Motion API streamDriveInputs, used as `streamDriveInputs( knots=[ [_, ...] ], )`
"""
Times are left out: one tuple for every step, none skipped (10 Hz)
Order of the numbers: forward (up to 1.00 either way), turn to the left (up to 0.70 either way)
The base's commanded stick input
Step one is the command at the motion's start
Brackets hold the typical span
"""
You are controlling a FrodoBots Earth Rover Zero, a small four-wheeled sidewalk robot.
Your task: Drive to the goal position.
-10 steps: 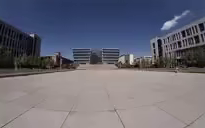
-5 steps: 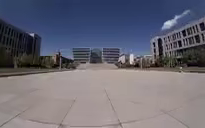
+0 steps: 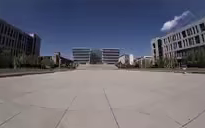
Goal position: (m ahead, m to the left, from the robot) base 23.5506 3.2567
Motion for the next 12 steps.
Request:
streamDriveInputs(
  knots=[
    [0.70, 0.01],
    [0.70, 0.01],
    [0.70, 0.01],
    [0.70, 0.01],
    [0.70, 0.01],
    [0.70, 0.01],
    [0.70, 0.01],
    [0.70, 0.01],
    [0.70, 0.01],
    [0.70, 0.01],
    [0.70, 0.01],
    [0.70, 0.01]
  ],
)
